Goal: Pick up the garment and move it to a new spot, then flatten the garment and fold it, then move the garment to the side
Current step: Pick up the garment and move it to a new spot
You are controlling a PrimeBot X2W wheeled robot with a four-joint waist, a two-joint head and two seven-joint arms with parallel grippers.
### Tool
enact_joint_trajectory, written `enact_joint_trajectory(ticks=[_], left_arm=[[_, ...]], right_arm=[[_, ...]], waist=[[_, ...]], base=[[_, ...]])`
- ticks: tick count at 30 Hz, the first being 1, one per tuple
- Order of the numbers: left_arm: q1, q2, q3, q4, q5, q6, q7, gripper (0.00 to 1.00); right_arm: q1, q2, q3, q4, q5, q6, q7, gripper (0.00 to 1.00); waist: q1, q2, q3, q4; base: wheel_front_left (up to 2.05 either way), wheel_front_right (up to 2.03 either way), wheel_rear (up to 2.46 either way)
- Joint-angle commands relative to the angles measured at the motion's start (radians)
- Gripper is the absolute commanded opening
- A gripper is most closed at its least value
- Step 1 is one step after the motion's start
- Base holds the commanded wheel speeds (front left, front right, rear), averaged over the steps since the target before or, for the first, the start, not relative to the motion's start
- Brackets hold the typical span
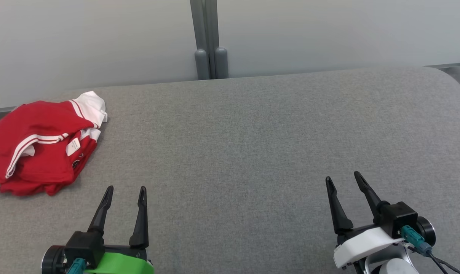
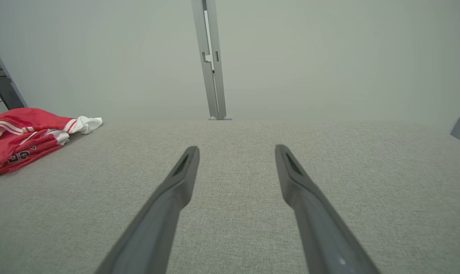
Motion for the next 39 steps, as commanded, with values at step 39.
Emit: enact_joint_trajectory(ticks=[39], left_arm=[[0.066, 0.006, 0.068, -0.019, -0.003, 0.024, 0.000, 1.00]], right_arm=[[0.025, -0.004, 0.063, 0.017, 0.009, 0.000, -0.003, 1.00]], waist=[[0.0000, -0.0001, -0.012, 0.496]], base=[[0.00, 0.00, 0.00]])
